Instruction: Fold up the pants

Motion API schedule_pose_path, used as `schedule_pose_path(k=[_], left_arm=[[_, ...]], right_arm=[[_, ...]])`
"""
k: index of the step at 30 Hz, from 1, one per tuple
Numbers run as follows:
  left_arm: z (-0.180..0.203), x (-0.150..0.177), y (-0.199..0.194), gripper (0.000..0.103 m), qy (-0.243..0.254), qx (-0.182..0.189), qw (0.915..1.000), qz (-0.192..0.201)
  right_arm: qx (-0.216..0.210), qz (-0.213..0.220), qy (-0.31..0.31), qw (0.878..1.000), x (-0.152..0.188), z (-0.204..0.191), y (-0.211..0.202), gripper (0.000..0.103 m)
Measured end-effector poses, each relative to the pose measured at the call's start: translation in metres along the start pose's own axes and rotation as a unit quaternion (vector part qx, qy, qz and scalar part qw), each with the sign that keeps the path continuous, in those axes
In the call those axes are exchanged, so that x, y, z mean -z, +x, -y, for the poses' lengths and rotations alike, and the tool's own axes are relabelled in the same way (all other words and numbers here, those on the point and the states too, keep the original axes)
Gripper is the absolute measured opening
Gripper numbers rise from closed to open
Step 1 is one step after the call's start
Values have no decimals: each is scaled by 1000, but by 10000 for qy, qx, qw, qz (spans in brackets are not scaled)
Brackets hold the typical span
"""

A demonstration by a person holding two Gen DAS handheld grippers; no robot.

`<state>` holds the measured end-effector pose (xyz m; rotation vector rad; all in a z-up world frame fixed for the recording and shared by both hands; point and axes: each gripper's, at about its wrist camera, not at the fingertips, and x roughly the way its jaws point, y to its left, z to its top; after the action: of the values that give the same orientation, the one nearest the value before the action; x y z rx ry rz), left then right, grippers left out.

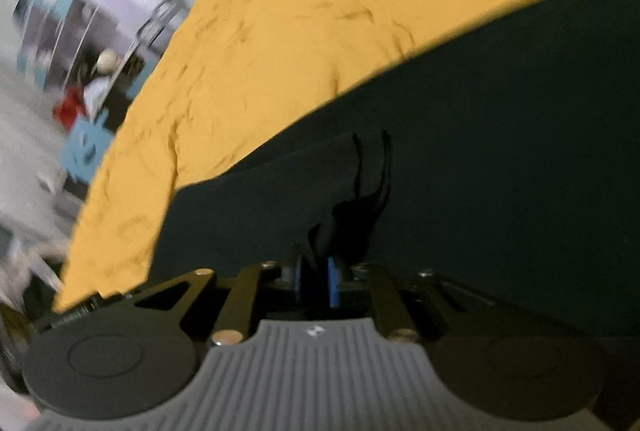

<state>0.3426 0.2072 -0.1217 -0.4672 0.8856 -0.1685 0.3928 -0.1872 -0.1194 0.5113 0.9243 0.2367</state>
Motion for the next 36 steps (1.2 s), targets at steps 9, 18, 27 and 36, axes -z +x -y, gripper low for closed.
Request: schedule_pose_path(k=[9, 18, 27, 36], left_arm=[[0, 2, -1, 54, -46, 18, 10000, 17], [-6, 3, -1, 57, -116, 78, 9999, 28], [-3, 8, 1, 59, -14, -15, 9999, 99], [1, 14, 1, 60, 58, -95, 9997, 217]], right_arm=[[195, 567, -1873, 9805, 18, -59, -23, 22], [603, 490, -1506, 9855, 31, -5, -47, 21], [1163, 1140, -627, 9847, 38, 85, -156, 30], [1425, 1744, 1251, 9662, 28, 207, -237, 41]])
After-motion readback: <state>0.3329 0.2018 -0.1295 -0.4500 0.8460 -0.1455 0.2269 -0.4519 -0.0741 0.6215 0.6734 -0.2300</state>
